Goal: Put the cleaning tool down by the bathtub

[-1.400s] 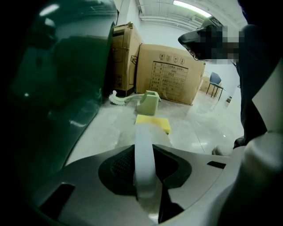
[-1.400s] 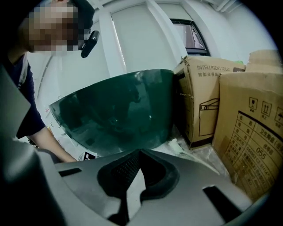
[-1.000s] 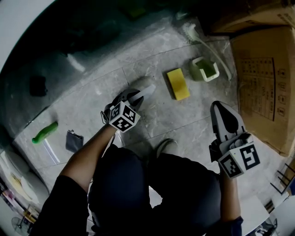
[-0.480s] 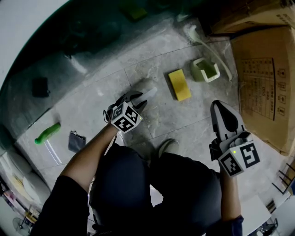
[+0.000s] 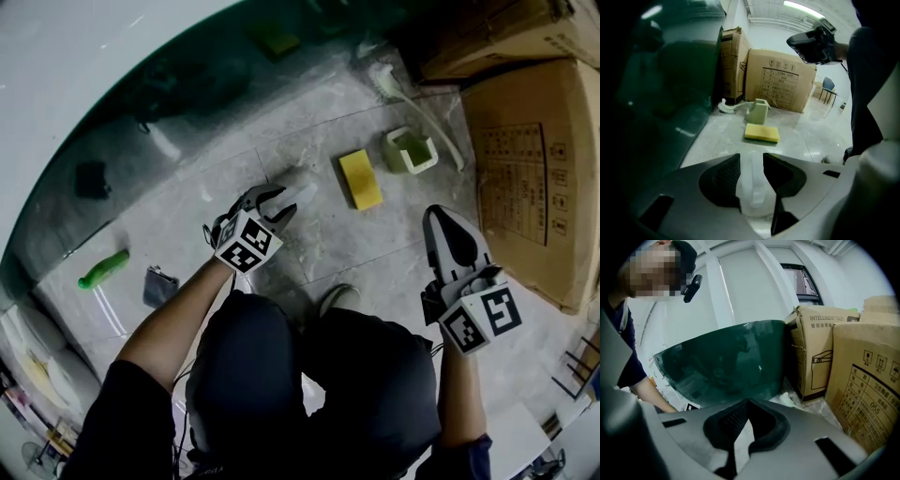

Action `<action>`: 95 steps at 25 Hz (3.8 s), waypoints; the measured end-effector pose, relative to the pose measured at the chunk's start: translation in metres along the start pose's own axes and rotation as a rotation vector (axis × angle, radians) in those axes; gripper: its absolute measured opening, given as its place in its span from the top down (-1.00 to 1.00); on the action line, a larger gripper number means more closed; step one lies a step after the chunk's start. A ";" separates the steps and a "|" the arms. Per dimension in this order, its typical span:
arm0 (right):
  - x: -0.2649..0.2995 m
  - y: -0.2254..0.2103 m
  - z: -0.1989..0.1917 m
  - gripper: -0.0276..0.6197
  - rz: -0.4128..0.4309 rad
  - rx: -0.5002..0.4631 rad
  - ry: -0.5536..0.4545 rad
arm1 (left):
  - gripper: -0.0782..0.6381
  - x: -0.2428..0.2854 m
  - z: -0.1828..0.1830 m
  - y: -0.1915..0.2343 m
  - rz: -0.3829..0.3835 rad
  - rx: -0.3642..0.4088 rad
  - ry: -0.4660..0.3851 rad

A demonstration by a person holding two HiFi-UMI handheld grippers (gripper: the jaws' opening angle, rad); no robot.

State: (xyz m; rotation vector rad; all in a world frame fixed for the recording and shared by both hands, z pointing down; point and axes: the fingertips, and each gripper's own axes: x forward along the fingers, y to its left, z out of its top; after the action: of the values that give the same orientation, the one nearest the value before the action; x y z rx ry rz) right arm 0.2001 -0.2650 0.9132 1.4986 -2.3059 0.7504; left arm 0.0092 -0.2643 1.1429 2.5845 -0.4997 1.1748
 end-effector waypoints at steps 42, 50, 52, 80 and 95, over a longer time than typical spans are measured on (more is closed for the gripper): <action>-0.273 0.231 0.391 0.91 0.037 -0.070 -0.114 | 0.31 -0.579 0.410 -0.064 0.235 -0.080 -0.460; -0.316 0.296 0.431 0.91 0.064 -0.092 -0.163 | 0.31 -0.670 0.435 -0.100 0.251 -0.130 -0.549; -0.328 0.307 0.439 0.91 0.063 -0.099 -0.176 | 0.31 -0.689 0.440 -0.109 0.255 -0.123 -0.571; -0.373 0.367 0.495 0.91 0.112 -0.130 -0.275 | 0.33 -0.796 0.474 -0.123 0.346 -0.070 -0.674; -0.368 0.389 0.500 0.91 0.141 -0.139 -0.284 | 0.51 -0.805 0.476 -0.125 0.341 -0.060 -0.700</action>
State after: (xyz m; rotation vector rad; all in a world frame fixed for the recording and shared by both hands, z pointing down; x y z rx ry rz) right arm 0.0195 -0.1450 0.2135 1.4729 -2.6332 0.4204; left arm -0.1132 -0.1642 0.2122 2.8789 -1.1252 0.2697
